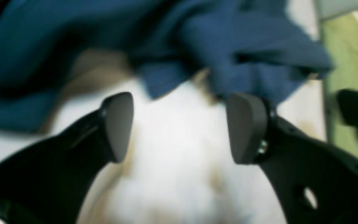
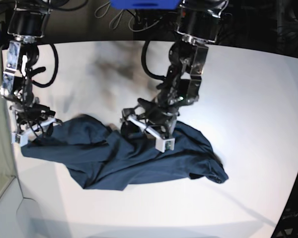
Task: Layout the t-shirt on the table in an organized manner, then fold the t-shirt properly
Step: 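Release the shirt with the right gripper and regrasp it near the middle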
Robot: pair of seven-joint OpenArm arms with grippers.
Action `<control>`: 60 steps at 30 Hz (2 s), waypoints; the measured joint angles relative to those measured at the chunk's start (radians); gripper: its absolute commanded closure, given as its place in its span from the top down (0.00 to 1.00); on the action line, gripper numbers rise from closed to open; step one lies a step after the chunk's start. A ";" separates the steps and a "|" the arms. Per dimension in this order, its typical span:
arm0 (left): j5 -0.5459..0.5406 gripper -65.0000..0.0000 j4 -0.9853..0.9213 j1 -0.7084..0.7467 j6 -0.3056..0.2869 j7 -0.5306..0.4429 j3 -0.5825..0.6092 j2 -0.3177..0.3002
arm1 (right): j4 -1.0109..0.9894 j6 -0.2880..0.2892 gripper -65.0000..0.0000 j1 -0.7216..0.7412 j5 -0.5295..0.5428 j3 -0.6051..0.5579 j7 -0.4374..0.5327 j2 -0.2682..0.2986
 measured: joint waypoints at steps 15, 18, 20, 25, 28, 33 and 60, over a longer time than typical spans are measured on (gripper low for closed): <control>-0.017 0.80 -0.320 -0.158 -0.001 -0.218 0.182 -0.009 | 0.101 0.000 0.43 -0.129 0.001 -0.027 0.000 0.002; -0.099 0.80 -0.317 -0.156 -0.001 -0.218 0.210 -0.010 | 0.101 0.000 0.43 -0.129 -0.002 -0.026 0.000 0.004; -0.130 0.80 -0.319 -0.159 0.000 -0.220 0.209 -0.010 | 0.101 0.000 0.43 -0.128 -0.002 -0.026 0.000 0.005; -0.140 0.80 -0.372 -0.195 0.001 -0.246 0.214 -0.012 | 0.101 0.000 0.43 -0.137 0.000 -0.026 0.001 0.005; -0.148 0.80 -0.468 -0.248 0.001 -0.333 0.238 -0.010 | 0.101 0.000 0.43 -0.142 -0.002 -0.026 0.000 0.005; -0.151 0.74 -0.533 -0.272 -0.006 -0.414 0.264 -0.009 | 0.099 0.000 0.43 -0.142 -0.002 -0.026 0.000 0.003; -0.461 0.00 0.301 0.223 0.008 -0.275 0.168 -0.398 | 0.094 0.002 0.43 -0.087 -0.003 -0.027 -0.001 0.007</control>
